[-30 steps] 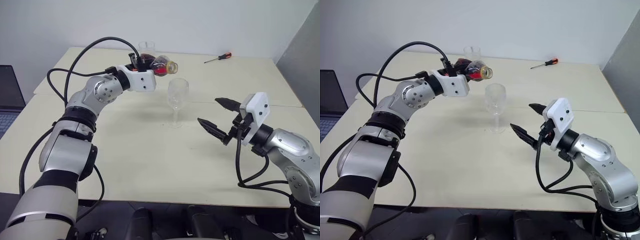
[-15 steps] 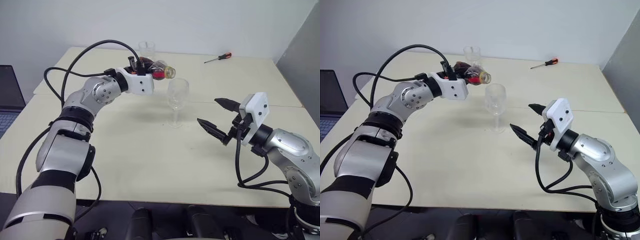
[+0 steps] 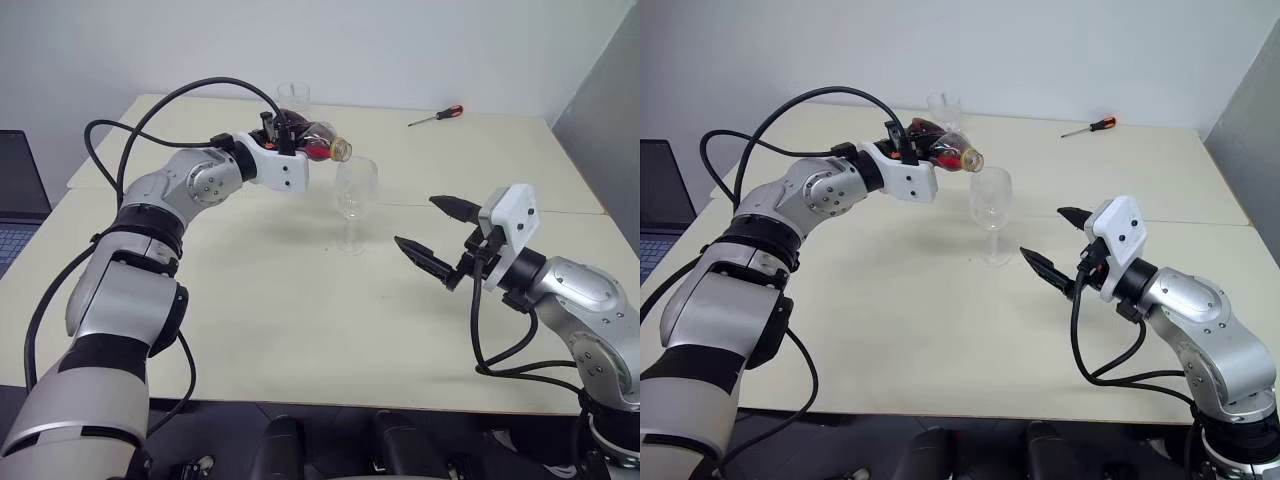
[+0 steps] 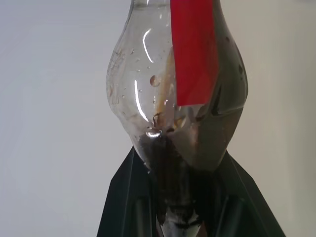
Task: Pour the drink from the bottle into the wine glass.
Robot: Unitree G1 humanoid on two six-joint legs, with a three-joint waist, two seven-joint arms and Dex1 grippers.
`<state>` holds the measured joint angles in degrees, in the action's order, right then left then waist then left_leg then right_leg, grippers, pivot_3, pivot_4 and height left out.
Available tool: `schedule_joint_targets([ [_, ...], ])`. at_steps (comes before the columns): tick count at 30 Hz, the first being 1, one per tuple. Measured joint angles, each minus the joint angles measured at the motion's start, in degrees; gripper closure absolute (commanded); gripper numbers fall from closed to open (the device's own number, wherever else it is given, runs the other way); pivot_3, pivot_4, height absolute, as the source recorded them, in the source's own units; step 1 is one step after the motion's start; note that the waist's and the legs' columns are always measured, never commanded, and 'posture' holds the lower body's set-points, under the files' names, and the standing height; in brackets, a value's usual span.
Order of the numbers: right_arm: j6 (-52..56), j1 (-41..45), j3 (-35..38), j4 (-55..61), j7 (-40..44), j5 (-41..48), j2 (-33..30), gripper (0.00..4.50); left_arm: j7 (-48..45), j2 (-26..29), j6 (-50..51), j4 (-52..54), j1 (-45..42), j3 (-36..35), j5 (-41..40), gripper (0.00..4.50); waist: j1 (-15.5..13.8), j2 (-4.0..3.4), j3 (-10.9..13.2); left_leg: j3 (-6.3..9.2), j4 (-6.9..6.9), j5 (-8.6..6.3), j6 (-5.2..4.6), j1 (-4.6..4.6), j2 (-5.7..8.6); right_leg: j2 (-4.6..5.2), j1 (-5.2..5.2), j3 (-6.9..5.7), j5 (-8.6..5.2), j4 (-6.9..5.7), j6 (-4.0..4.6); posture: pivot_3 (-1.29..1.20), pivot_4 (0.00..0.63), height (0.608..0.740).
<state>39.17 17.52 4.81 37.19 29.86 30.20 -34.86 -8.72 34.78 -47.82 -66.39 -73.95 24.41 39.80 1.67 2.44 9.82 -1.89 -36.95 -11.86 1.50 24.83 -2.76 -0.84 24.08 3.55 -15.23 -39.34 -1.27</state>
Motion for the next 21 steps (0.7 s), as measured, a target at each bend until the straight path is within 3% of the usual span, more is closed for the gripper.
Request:
schedule_joint_targets([
  [21,0.00,0.99,-0.46,-1.49,0.06,-0.85,0.00,0.00,5.75,0.97,-0.38,-1.23,-2.92,2.72,3.94,3.74,0.01,0.00,0.00,-0.01,-0.02,0.00,0.00,0.00,0.02,0.02,0.03,0.01,0.00,-0.09,0.00,0.00,0.150,0.740],
])
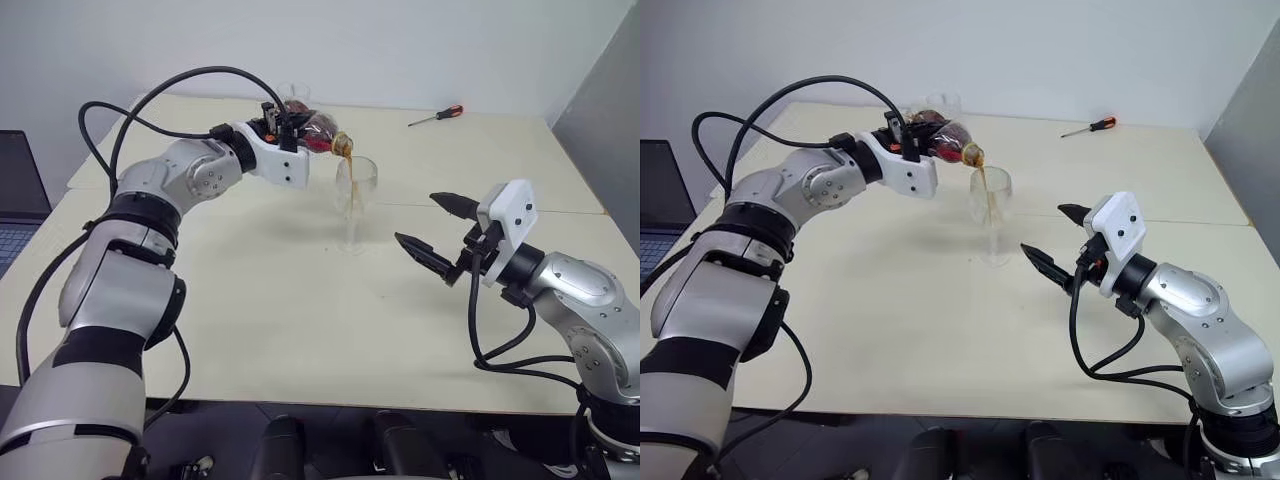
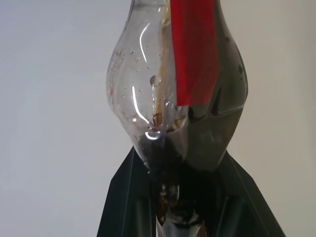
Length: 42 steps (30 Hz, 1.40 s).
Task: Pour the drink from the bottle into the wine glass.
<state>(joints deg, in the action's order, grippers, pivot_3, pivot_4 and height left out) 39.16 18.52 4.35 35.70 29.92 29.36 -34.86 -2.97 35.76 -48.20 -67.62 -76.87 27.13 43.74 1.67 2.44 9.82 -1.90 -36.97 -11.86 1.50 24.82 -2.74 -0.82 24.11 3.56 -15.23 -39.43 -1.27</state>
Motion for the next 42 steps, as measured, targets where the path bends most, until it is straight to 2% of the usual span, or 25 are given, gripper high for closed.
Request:
schedule_joint_targets([
  [42,0.00,0.01,-0.02,-0.14,1.12,-1.04,0.09,0.00,2.27,1.15,-0.59,-0.73,-1.41,1.82,1.64,3.76,0.00,0.00,0.00,0.00,-0.03,0.00,0.00,0.00,0.01,0.01,0.01,0.00,0.00,-0.08,0.00,0.00,0.150,0.740],
])
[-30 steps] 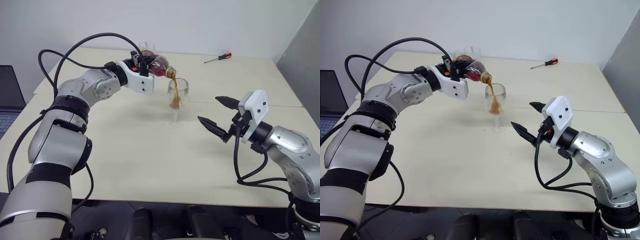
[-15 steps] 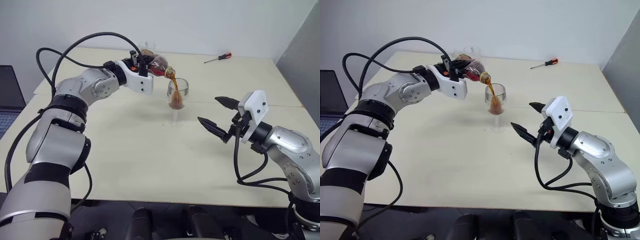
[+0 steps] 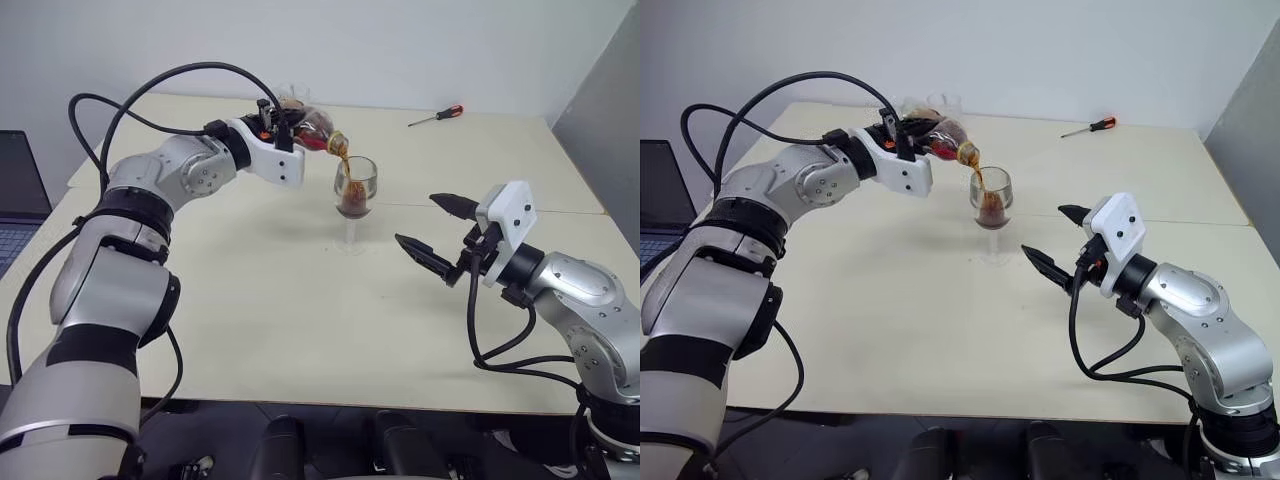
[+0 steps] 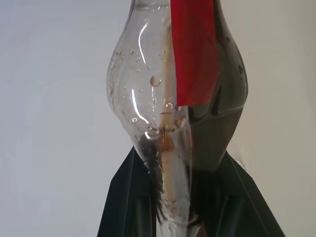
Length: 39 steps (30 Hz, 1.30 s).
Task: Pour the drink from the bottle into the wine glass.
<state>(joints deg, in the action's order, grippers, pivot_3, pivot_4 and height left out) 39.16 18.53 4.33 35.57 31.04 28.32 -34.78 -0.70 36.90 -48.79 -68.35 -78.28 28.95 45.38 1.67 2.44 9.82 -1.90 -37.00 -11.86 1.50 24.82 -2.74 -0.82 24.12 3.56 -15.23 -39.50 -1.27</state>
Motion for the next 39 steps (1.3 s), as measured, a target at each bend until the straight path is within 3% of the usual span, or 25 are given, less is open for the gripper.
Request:
schedule_joint_targets([
  [39,0.07,0.23,-1.09,-0.72,-0.04,-0.04,0.36,0.00,-2.08,-0.02,-0.39,0.00,0.11,-0.36,-3.42,3.76,0.00,0.00,0.00,0.00,-0.01,0.00,0.00,-0.01,0.00,0.00,0.00,0.00,0.00,-0.04,0.00,0.00,0.150,0.740],
])
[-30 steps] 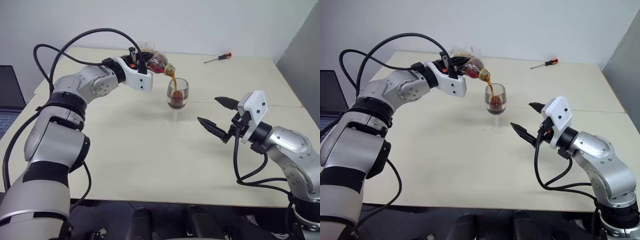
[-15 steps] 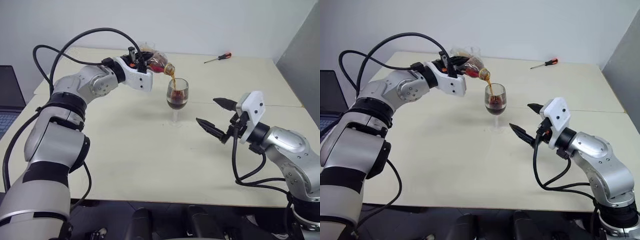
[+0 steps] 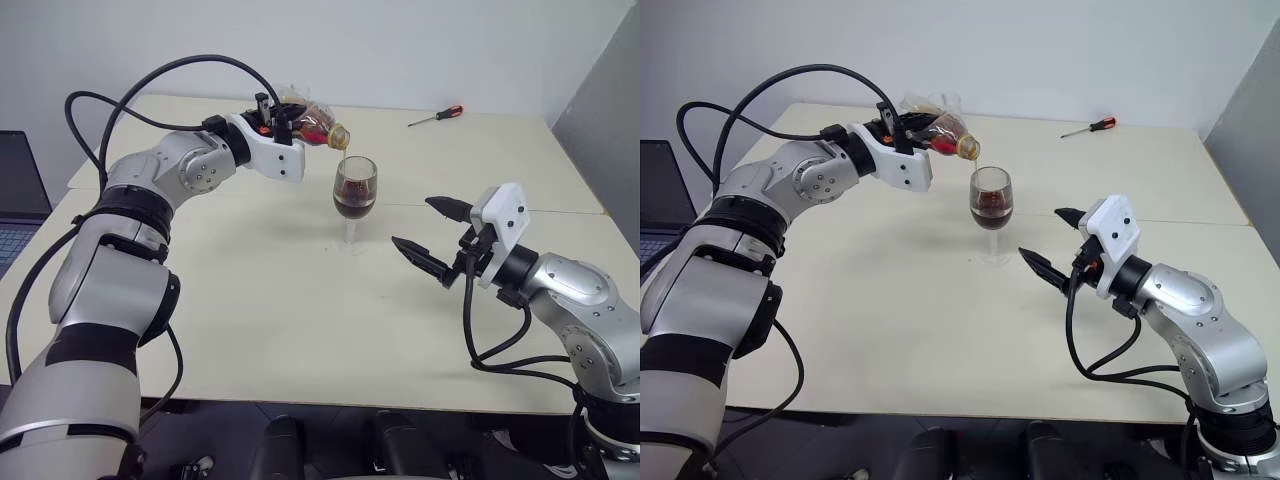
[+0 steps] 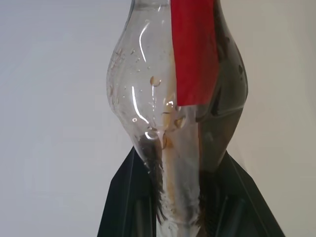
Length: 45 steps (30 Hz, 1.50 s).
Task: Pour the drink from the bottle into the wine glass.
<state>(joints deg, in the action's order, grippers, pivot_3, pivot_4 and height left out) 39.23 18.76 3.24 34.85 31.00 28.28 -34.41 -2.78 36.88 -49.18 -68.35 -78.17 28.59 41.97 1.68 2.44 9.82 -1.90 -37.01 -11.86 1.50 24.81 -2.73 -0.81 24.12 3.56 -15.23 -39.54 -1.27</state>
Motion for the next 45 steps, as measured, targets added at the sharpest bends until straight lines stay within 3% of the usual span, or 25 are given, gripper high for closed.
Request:
schedule_joint_targets([
  [12,0.00,0.00,0.00,-0.02,-0.03,-0.01,0.00,0.00,-0.18,-0.03,0.08,0.00,0.00,0.00,-0.17,3.76,0.00,0.00,0.00,0.01,0.00,0.00,0.00,0.00,0.00,0.00,0.00,0.00,0.00,-0.02,0.00,0.00,0.150,0.740],
  [21,-0.02,0.11,-0.03,-0.16,-0.03,-0.05,0.00,0.00,-5.76,-2.68,1.19,-0.05,1.07,-4.71,-7.74,3.76,0.06,0.00,0.00,0.00,-0.01,0.00,0.00,-0.01,0.00,0.00,0.00,0.01,0.00,-0.04,0.00,0.00,0.150,0.740],
  [31,-0.06,0.58,0.04,-1.38,0.69,0.02,-0.43,0.00,-21.59,-9.21,18.34,3.19,10.40,-25.27,-34.31,3.76,0.32,-0.04,-0.02,0.03,-0.05,0.00,0.00,-0.10,-0.02,-0.03,0.01,0.01,-0.02,-0.27,0.01,0.00,0.150,0.740],
  [39,-0.06,2.96,1.59,-3.68,2.22,2.09,-0.51,0.00,-19.11,-12.69,36.09,14.42,25.78,-39.53,-49.53,3.76,0.04,-0.01,-0.04,0.07,-0.12,0.01,0.00,-0.08,-0.02,0.01,0.00,-0.01,-0.02,-0.33,0.01,0.00,0.150,0.740],
  [45,0.00,4.30,1.19,-4.14,3.74,2.22,-0.95,0.00,-17.81,-14.78,38.52,18.06,34.93,-42.76,-52.97,3.76,0.00,-0.01,-0.04,0.08,-0.14,0.01,0.00,-0.08,-0.01,0.02,-0.01,-0.01,-0.02,-0.33,0.01,0.00,0.150,0.740],
])
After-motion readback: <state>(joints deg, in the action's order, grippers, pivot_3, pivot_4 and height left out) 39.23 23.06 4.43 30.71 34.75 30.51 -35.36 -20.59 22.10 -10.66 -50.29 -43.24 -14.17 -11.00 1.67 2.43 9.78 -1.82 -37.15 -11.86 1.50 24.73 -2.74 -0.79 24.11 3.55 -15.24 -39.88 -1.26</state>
